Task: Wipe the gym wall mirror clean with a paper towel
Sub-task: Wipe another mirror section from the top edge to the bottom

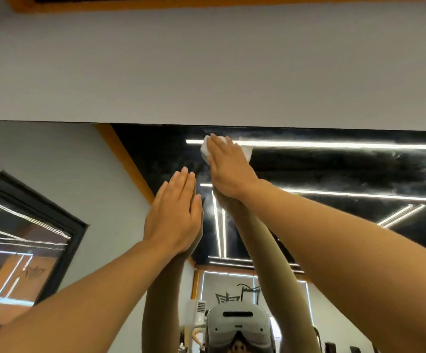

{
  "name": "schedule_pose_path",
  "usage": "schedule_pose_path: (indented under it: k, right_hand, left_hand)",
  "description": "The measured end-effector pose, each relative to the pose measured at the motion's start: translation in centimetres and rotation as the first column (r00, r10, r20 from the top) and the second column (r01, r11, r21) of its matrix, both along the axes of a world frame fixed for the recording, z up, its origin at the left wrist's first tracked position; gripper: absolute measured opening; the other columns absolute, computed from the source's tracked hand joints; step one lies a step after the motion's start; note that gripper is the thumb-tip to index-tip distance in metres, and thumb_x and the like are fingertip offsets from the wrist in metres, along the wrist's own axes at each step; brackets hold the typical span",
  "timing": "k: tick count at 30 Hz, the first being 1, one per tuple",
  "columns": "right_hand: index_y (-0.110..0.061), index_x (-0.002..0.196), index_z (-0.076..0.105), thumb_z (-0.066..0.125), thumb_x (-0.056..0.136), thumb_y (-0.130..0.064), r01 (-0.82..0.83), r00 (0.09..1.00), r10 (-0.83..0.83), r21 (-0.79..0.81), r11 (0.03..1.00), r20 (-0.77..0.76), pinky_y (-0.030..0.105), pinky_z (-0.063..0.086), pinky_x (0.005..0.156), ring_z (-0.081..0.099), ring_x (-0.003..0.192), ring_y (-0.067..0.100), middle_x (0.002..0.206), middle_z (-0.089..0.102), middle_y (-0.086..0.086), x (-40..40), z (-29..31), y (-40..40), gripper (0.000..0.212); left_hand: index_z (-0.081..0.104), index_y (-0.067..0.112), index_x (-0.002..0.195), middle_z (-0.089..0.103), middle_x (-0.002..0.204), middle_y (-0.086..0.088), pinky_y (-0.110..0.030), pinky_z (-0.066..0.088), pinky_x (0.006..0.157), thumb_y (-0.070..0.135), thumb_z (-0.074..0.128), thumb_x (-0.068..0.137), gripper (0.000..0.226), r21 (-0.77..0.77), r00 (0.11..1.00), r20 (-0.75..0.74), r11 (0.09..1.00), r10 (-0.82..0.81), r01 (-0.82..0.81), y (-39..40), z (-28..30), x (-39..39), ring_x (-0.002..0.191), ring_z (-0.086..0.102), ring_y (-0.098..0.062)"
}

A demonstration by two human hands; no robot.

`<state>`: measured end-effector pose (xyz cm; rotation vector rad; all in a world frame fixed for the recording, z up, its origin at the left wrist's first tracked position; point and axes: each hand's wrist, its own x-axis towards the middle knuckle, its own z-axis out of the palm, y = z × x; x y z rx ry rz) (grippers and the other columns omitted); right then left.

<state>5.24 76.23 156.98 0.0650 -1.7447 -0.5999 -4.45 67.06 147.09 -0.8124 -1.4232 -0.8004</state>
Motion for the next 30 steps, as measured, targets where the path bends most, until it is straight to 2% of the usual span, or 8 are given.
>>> schedule_pose_path:
  k: [5,8,13,15,18,23,26,30]
  right_hand:
    - [-0.021,0.159,0.020,0.032,0.110,-0.031,-0.117,0.968,0.078,0.155,0.981,0.236,0.021,-0.004,0.115,0.004,0.153,0.016,0.166,0.016,-0.003,0.6,-1.0,1.7,0.051]
    - [-0.023,0.158,0.022,0.032,0.109,-0.030,-0.040,0.981,0.010,0.153,0.987,0.191,0.027,-0.004,0.118,0.001,0.154,0.018,0.167,0.013,-0.002,1.7,0.5,3.1,0.051]
    - [-0.015,0.157,0.023,0.033,0.109,-0.022,-0.053,0.998,0.054,-0.049,0.997,0.014,0.038,-0.003,0.123,-0.002,0.154,0.024,0.168,0.008,0.003,1.3,3.3,2.5,0.050]
    - [-0.013,0.157,0.024,0.035,0.107,-0.020,-0.128,0.990,0.131,-0.059,0.990,0.050,0.034,0.001,0.122,0.002,0.154,0.021,0.166,0.015,0.003,0.7,2.3,2.2,0.051]
    - [-0.019,0.156,0.031,0.035,0.108,-0.031,-0.189,0.967,0.172,0.074,0.979,0.189,0.027,0.006,0.120,0.008,0.153,0.012,0.164,0.025,-0.002,0.5,-1.0,2.5,0.050]
    - [-0.028,0.154,0.035,0.032,0.106,-0.043,-0.190,0.900,0.061,0.264,0.946,0.431,0.021,0.008,0.122,0.011,0.151,0.000,0.160,0.031,-0.012,1.9,-7.2,3.7,0.050]
    - [-0.027,0.155,0.033,0.031,0.105,-0.042,-0.162,0.873,-0.027,0.341,0.926,0.487,0.014,0.006,0.119,0.010,0.150,-0.001,0.160,0.032,-0.014,2.7,-8.3,4.1,0.052]
    - [-0.033,0.155,0.029,0.031,0.100,-0.041,-0.071,0.899,-0.069,0.300,0.951,0.433,0.028,0.009,0.122,0.004,0.152,0.005,0.163,0.023,-0.013,2.0,-5.2,2.6,0.055]
  left_hand:
    - [0.010,0.017,0.159,0.006,0.168,0.003,-0.020,-0.010,0.118,0.044,0.012,0.094,0.071,0.021,0.997,-0.013,0.997,-0.071,0.072,0.1,-0.1,-0.6,0.148,-0.007,-0.001]
    - [0.010,0.018,0.160,0.005,0.168,0.004,-0.021,-0.009,0.119,0.043,0.009,0.093,0.071,0.009,0.998,-0.013,0.999,-0.053,0.053,0.0,-0.2,-0.6,0.153,-0.004,-0.008]
    - [0.006,0.017,0.159,-0.001,0.168,0.004,-0.019,-0.012,0.119,0.041,0.010,0.100,0.064,-0.011,0.997,-0.027,0.997,-0.071,0.071,-0.4,-0.6,-0.5,0.152,-0.008,-0.006]
    - [0.005,0.014,0.159,-0.003,0.168,0.001,-0.022,-0.013,0.120,0.039,0.012,0.100,0.065,0.053,0.998,-0.014,0.997,-0.062,0.062,-0.5,-0.9,-0.7,0.153,-0.009,-0.010]
    - [0.002,0.011,0.160,-0.008,0.168,-0.004,-0.027,-0.012,0.122,0.039,0.009,0.102,0.064,0.120,0.997,0.071,0.992,-0.035,0.026,-0.4,-1.0,-0.6,0.154,-0.011,-0.015]
    - [0.011,0.016,0.160,0.004,0.168,0.002,-0.020,-0.004,0.118,0.025,0.022,0.110,0.052,0.026,0.995,0.056,0.996,-0.084,0.083,-2.9,-0.8,-1.1,0.154,-0.002,-0.010]
    - [0.008,0.020,0.160,0.001,0.168,0.006,-0.015,-0.008,0.112,0.030,0.023,0.110,0.053,-0.113,0.999,-0.022,0.993,0.027,-0.030,-4.6,-1.2,-2.6,0.152,-0.006,-0.005]
    - [0.009,0.022,0.159,0.002,0.167,0.009,-0.006,-0.014,0.108,0.044,0.013,0.100,0.063,-0.144,0.996,-0.090,0.990,-0.010,-0.003,-4.7,-1.3,-3.6,0.143,-0.012,0.005]
